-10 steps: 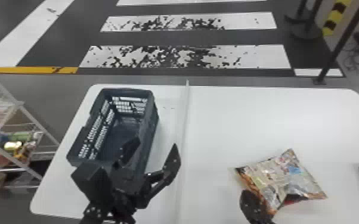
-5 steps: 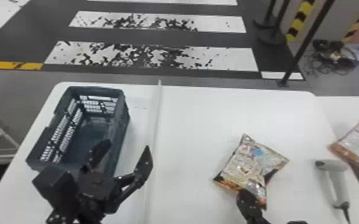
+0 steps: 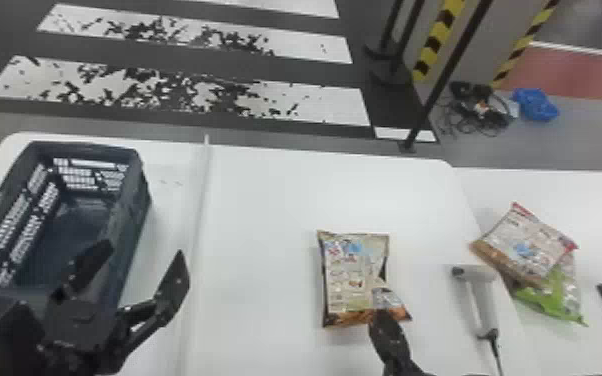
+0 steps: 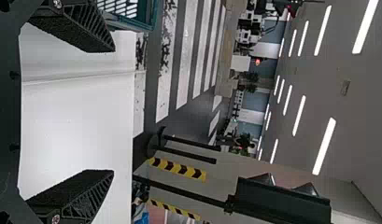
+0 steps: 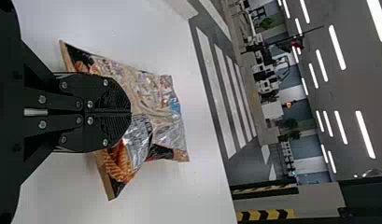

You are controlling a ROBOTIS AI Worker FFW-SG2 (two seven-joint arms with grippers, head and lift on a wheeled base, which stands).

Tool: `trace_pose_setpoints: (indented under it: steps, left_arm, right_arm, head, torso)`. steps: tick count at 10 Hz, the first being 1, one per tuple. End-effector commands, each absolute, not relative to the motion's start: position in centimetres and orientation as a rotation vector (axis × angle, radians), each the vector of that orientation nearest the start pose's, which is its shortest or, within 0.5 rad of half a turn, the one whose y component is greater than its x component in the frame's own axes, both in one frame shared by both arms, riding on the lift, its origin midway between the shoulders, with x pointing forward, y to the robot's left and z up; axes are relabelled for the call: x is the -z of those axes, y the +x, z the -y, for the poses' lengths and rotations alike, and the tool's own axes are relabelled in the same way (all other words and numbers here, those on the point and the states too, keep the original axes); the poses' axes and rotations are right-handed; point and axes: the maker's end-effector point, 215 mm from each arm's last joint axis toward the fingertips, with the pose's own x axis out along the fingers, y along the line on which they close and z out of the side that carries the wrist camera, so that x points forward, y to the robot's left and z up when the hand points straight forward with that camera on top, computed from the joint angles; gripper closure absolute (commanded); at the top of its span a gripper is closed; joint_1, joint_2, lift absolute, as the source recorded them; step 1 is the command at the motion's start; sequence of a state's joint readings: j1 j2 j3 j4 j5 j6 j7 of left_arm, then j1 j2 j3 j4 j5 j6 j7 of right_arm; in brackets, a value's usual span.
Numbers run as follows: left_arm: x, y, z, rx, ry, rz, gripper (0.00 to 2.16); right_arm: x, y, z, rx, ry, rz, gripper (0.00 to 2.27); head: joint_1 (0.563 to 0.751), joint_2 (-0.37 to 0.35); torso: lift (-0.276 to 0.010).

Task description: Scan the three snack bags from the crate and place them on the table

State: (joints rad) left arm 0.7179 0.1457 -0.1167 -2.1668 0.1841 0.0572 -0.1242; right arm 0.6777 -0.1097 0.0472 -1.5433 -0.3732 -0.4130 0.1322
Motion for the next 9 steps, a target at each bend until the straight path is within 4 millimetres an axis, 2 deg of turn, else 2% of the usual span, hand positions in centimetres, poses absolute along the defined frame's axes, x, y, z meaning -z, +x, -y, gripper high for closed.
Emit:
trace_pose_setpoints:
  steps: [1, 2, 4, 6, 9]
  left_arm:
    - [37.9, 36.4, -13.8, 0.304, -0.142, -0.197, 0.07]
    - [37.8, 36.4, -13.6, 0.305, -0.139, -0.196, 0.07]
    - [37.9, 36.3, -13.3, 0.314, -0.129, -0.203, 0.07]
    - [38.5, 36.2, -13.6, 0.309, -0.117, -0.222, 0.07]
    - [39.0, 36.1, -13.8, 0.309, -0.109, -0.236, 0.06]
  right_arm:
    - [49.1, 30.4, 23.5, -0.04, 0.278, -0.154, 2.25]
    - [47.7, 32.7, 23.3, -0.052, 0.275, -0.116, 2.25]
    - [48.0, 36.8, 22.8, -0.073, 0.259, -0.116, 2.25]
    - [49.9, 39.9, 22.5, -0.067, 0.245, -0.137, 2.25]
    - [53.4, 42.4, 22.9, -0.045, 0.242, -0.2, 2.25]
  head:
    - [0.695, -0.177]
    - [0.695, -0.17]
    - [0.695, -0.16]
    - [0.695, -0.149]
    - [0.695, -0.131]
  torso:
    - [-0.037]
    - [-0.037]
    - [-0.037]
    - [-0.037]
    - [-0.037]
